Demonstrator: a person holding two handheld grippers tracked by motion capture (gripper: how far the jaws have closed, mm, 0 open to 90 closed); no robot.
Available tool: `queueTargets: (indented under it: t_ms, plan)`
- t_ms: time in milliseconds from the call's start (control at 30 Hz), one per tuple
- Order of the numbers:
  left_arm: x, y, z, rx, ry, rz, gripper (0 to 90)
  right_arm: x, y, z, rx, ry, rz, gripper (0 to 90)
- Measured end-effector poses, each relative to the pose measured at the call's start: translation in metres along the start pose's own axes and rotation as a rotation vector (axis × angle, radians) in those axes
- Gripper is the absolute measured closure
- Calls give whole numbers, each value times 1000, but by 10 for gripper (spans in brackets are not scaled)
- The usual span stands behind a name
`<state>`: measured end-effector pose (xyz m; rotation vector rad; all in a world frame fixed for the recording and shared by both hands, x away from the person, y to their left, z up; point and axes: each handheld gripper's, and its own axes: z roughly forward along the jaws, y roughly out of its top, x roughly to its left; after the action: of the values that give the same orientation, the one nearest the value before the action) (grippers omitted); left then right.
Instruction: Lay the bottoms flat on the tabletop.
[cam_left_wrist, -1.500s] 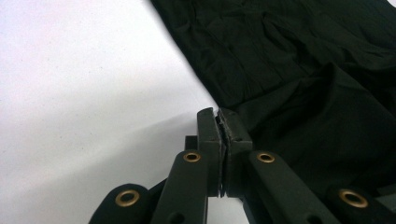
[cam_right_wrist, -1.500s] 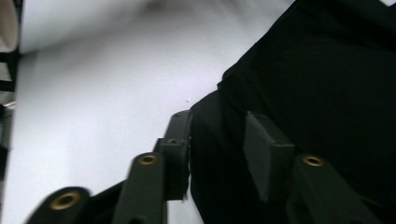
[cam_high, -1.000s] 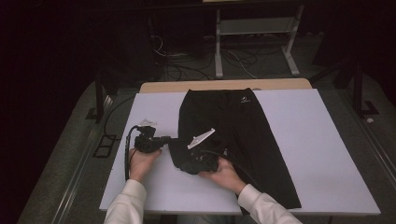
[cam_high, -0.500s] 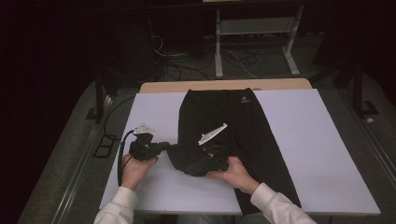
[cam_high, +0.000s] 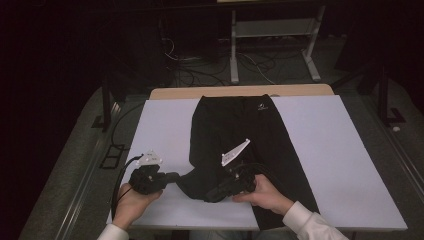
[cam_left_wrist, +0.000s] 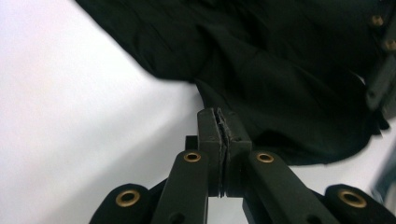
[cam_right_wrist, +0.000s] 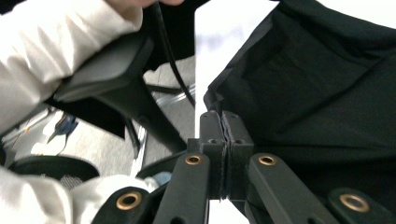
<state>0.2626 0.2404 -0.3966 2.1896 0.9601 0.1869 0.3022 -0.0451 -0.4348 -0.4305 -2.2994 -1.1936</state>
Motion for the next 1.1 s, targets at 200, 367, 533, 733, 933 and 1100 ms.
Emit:
queueTargets:
  t_ms: [200,367,533,733,933,1100]
  plan:
    - [-7,-16,-17,47,-1,33,882,2,-3,8,29,20,-7,875]
    - [-9,-21,-36,30,10,52,882,3,-1,13,29,31,-13,875]
    - [-13,-19,-54,-6,14,73,882,5,2,16,16,42,-27,875]
    - [-18,-28,-55,26,-8,78,882,7,4,22,31,63,-33,874]
    - [-13,-42,-44,99,-32,52,882,8,2,28,63,78,-31,874]
    - [-10,-45,-40,136,-48,45,880,8,1,31,89,92,-23,857]
